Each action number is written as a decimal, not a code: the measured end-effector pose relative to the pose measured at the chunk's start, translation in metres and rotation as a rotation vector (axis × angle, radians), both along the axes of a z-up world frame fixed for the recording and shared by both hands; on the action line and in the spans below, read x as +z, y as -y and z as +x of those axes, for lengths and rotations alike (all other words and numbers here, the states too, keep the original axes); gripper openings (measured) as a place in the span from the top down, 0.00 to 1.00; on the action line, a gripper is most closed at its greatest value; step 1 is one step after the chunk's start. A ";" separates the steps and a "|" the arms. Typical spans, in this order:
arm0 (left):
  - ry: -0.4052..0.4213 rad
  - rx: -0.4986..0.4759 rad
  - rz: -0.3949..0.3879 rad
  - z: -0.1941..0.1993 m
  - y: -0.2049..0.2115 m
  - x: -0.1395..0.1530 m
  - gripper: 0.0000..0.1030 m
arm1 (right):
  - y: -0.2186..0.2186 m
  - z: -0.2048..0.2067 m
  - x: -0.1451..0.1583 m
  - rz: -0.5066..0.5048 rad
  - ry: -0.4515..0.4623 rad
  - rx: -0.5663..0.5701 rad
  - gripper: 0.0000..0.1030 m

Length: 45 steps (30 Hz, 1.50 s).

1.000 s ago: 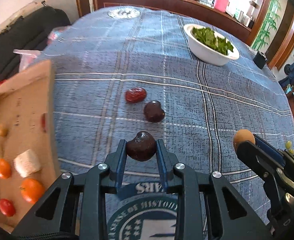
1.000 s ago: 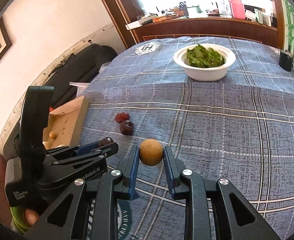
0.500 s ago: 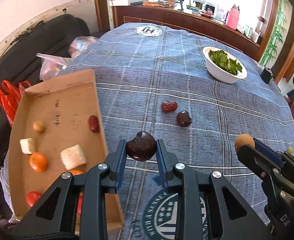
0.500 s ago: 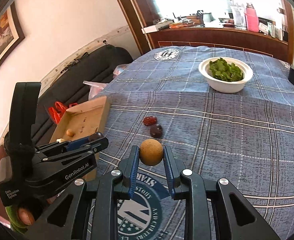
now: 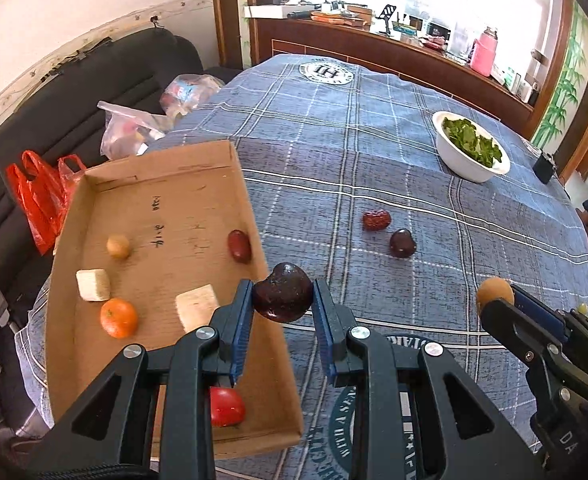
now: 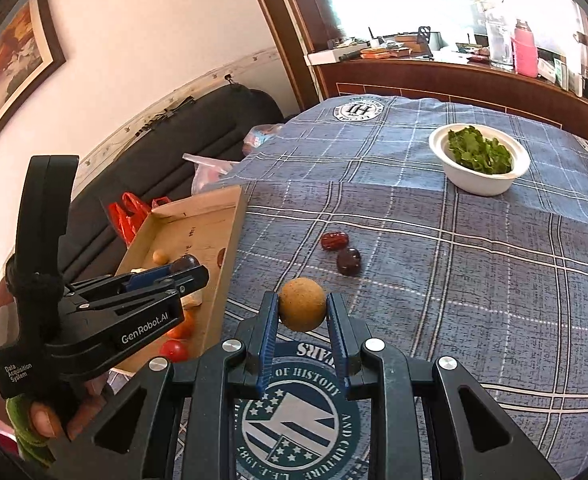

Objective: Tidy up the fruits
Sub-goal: 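Carry the held dark date and brown potato over the cardboard tray with both tools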

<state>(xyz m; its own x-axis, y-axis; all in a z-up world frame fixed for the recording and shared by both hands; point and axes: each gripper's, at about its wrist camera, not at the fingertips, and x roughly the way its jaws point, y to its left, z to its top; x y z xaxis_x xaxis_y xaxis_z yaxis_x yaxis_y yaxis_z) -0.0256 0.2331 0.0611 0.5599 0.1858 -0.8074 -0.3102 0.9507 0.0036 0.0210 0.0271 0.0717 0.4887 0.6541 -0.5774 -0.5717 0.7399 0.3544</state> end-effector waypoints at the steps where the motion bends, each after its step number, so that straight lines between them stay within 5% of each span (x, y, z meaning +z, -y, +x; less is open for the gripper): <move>1: 0.000 0.007 0.001 -0.001 -0.002 0.000 0.74 | -0.002 -0.001 0.001 0.000 0.001 0.003 0.76; 30: 0.002 0.058 -0.003 -0.011 -0.036 0.002 0.74 | -0.043 -0.011 0.007 -0.013 0.020 0.080 0.76; 45: 0.002 0.191 0.022 -0.024 -0.107 0.004 0.74 | -0.102 -0.001 0.014 0.003 0.012 0.163 0.76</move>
